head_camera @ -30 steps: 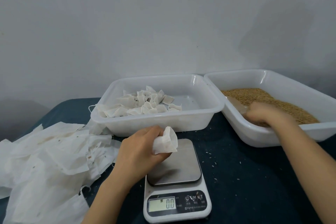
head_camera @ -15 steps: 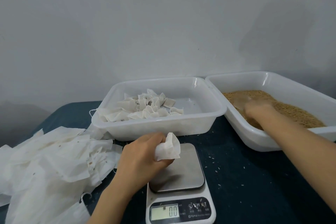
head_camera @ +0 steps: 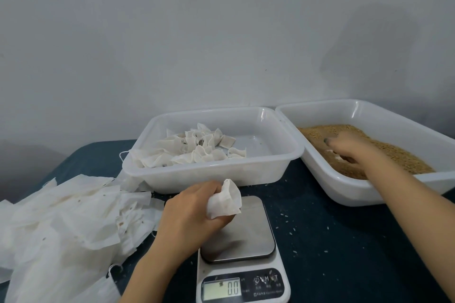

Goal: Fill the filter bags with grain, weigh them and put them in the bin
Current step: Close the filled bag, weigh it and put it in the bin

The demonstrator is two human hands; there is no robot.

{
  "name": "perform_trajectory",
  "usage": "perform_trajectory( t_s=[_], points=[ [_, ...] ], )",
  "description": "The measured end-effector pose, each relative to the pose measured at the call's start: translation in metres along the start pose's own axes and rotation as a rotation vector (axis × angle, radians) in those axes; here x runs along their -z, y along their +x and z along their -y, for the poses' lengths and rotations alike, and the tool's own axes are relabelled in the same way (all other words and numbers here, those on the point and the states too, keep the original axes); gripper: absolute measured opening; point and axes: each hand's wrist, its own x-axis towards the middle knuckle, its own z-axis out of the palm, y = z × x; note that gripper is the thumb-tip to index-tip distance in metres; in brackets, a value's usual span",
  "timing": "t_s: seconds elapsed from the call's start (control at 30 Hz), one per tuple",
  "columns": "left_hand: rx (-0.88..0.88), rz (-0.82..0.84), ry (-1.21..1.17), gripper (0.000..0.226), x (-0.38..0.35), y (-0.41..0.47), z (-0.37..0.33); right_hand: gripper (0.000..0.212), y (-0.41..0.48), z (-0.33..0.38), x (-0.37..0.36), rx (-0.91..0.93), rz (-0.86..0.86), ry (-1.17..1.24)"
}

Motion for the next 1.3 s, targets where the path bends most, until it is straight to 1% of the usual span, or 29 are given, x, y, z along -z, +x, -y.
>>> perform_trajectory(
  t_s=[0.07,0.17,0.27,0.37,0.43,0.5,0.67,0.7,0.73,0.77,0.8,0.83,0.93,1.07,1.17,1.3],
  points=[
    [0.028,0.002,-0.019,0.023,0.0,0.0,0.0,0.042,0.002,-0.009,0.003,-0.018,-0.013,0.063],
    [0.067,-0.006,-0.075,0.026,-0.002,0.001,0.001,0.048,-0.005,-0.015,0.01,0.029,-0.101,0.095],
    [0.085,-0.016,-0.132,0.034,-0.003,0.002,0.0,0.042,-0.021,-0.012,0.016,0.152,-0.19,0.132],
    [0.097,-0.016,-0.183,0.038,-0.003,0.002,0.0,0.028,-0.05,0.0,0.021,0.285,-0.205,0.184],
    [0.11,-0.013,-0.197,0.034,-0.004,0.002,0.001,0.032,-0.072,0.01,0.023,0.384,-0.218,0.18],
    [0.126,-0.017,-0.216,0.034,-0.004,0.003,0.003,0.034,-0.093,0.021,0.022,0.499,-0.185,0.231],
    [0.146,-0.039,-0.242,0.039,-0.002,0.003,0.01,0.024,-0.126,0.035,0.001,0.717,0.017,0.373],
    [0.15,-0.044,-0.242,0.039,-0.001,0.003,0.012,0.028,-0.131,0.036,-0.002,0.752,0.05,0.386],
    [0.154,-0.048,-0.239,0.039,0.0,0.003,0.013,0.038,-0.134,0.036,-0.005,0.785,0.073,0.389],
    [0.158,-0.052,-0.234,0.039,0.0,0.003,0.015,0.046,-0.135,0.034,-0.007,0.815,0.085,0.373],
    [0.163,-0.057,-0.229,0.04,0.0,0.003,0.016,0.049,-0.135,0.033,-0.008,0.839,0.087,0.353],
    [0.168,-0.06,-0.228,0.041,0.0,0.004,0.017,0.047,-0.134,0.032,-0.008,0.855,0.077,0.329],
    [0.18,-0.064,-0.24,0.042,0.001,0.004,0.019,0.039,-0.132,0.029,-0.003,0.916,-0.04,0.218],
    [0.171,-0.065,-0.239,0.04,0.002,0.005,0.02,0.046,-0.133,0.027,0.007,0.987,-0.172,0.063],
    [0.131,-0.043,-0.235,0.035,0.002,0.005,0.02,0.035,-0.135,0.031,0.012,1.03,-0.265,-0.098],
    [0.092,0.017,-0.219,0.037,0.0,0.004,0.018,0.031,-0.14,0.043,0.015,1.072,-0.331,-0.191]
  ],
)
